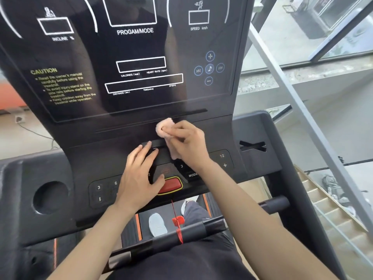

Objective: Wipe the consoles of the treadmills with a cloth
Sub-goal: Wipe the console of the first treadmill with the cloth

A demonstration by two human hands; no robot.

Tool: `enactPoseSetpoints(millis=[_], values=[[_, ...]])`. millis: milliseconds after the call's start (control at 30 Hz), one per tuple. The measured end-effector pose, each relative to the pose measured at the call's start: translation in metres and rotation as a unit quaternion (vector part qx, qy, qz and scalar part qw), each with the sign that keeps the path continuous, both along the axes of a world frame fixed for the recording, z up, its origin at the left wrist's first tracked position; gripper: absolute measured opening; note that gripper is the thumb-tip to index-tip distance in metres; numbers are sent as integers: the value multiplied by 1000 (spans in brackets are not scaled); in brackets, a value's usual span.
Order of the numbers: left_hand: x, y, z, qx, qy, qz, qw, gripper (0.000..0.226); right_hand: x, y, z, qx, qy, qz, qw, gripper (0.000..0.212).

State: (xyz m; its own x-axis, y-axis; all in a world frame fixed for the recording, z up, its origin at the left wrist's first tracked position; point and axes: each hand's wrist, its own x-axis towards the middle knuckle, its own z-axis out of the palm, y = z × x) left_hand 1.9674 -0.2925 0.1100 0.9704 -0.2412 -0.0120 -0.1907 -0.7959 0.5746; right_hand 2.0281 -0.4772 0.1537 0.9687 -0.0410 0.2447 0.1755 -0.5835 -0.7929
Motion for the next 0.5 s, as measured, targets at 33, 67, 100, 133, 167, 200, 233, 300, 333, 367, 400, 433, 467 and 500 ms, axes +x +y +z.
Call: enactPoseSetpoints(millis=[33,67,100,133,167,200,233,300,333,367,400,433,467,500], values=[[-1,4,0,-11,0,2,1000,69,-4,1,4,10,9,18,1000,22],[-3,9,1,-21,0,9,1000,68,-10,-1,8,17,2,22,1000,24],[-6,14,2,-29,-2,19,999,66,-19,-6,9,27,0,18,999,24],[-10,18,3,-37,-10,28,999,63,-30,-11,11,29,2,15,999,24],[-14,22,4,-44,-20,34,998,61,-42,-16,12,28,13,14,999,23],[-18,26,5,-51,-26,38,998,59,-56,-22,11,29,28,12,999,22],[-24,29,6,-57,-27,40,997,58,-70,-27,10,32,46,8,998,22],[-36,35,8,-65,-25,37,997,57,-98,-35,7,31,81,1,996,20],[-42,39,8,-67,-25,36,997,56,-110,-38,7,30,97,-5,995,20],[-49,42,9,-69,-26,36,997,54,-120,-41,5,32,111,-15,993,21],[-56,44,9,-70,-27,35,997,52,-129,-44,4,37,124,-29,991,23],[-64,46,9,-71,-29,37,996,51,-137,-46,2,40,133,-43,989,25],[-72,47,9,-71,-32,40,996,51,-143,-48,0,41,141,-56,988,26],[-81,46,9,-70,-34,46,996,49,-149,-49,-2,37,147,-67,986,26]])
